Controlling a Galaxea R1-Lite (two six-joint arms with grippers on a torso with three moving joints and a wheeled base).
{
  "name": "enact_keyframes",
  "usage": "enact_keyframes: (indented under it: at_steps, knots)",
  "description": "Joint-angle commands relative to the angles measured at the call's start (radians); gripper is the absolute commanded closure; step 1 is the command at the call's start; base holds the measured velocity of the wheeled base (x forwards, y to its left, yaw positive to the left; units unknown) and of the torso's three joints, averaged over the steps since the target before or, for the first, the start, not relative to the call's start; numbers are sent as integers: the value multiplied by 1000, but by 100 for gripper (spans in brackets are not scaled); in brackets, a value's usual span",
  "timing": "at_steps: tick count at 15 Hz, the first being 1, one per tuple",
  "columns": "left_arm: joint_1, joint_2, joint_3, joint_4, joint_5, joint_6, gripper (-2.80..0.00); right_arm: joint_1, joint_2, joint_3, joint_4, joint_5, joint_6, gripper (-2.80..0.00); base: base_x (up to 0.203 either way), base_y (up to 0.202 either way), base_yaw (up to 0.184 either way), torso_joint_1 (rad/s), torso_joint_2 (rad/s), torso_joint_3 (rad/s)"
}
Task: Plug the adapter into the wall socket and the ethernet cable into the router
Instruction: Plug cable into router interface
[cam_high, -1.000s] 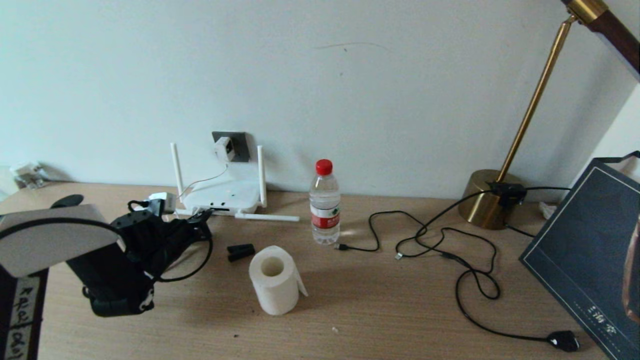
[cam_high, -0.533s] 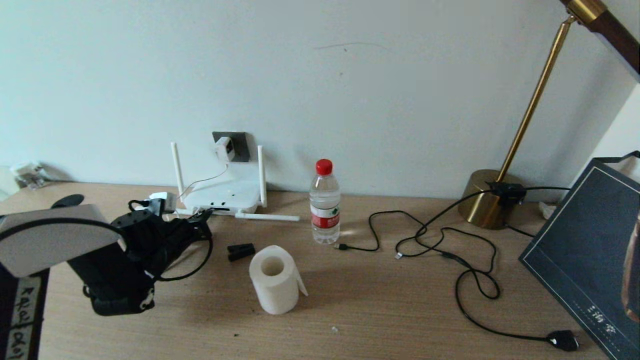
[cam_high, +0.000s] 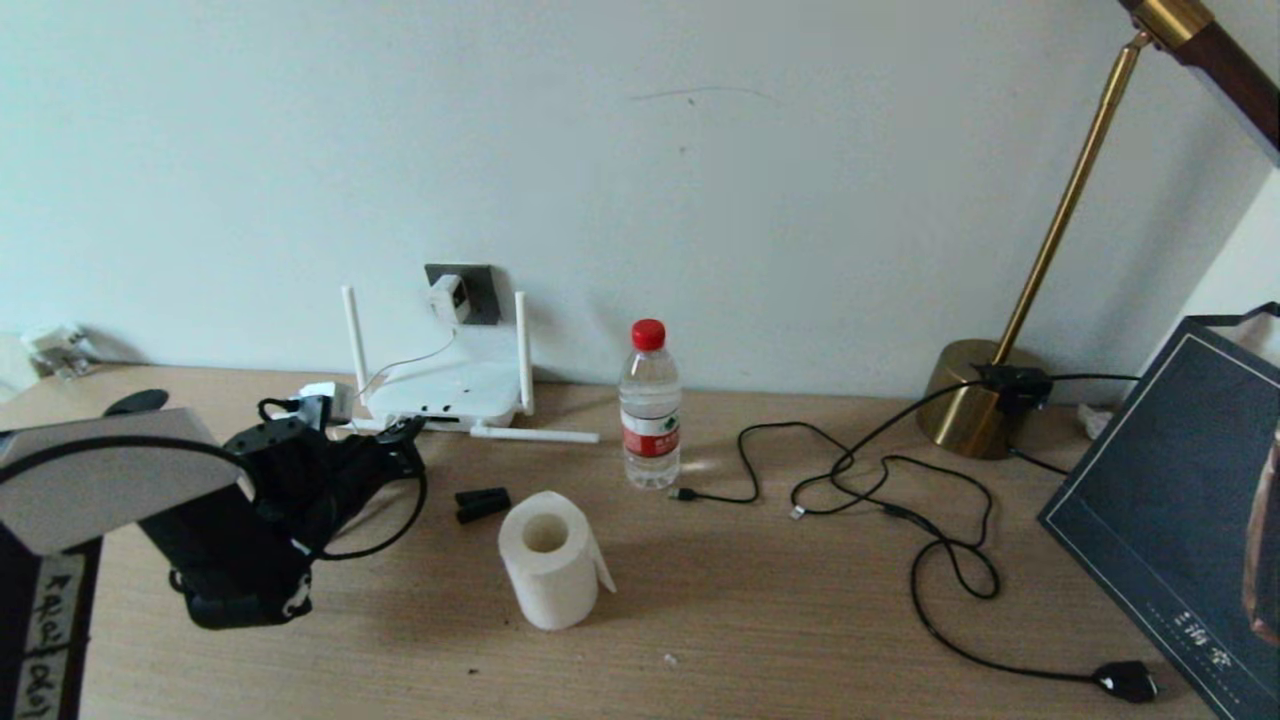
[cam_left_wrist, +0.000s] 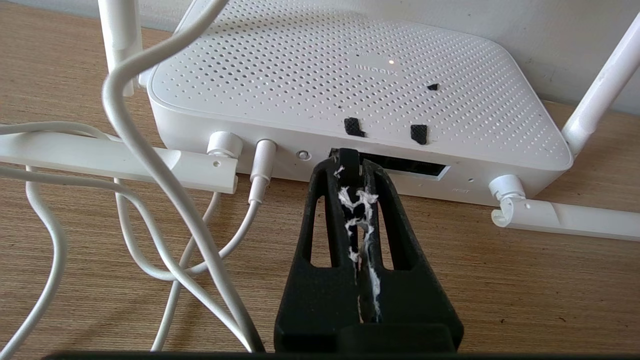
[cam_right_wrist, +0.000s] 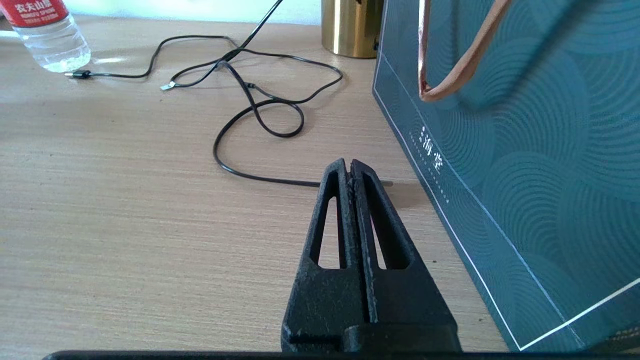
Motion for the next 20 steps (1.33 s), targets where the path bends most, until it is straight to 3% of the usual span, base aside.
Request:
enact_keyframes:
  at_steps: [1,20]
  knots:
    - [0,1,0,-8,-1,0,0,0,2,0,0,0,0,0,0,0,0,0,0,0]
    - [0,35,-37,-7,-1,0,0,0,2,0,0,0,0,0,0,0,0,0,0,0]
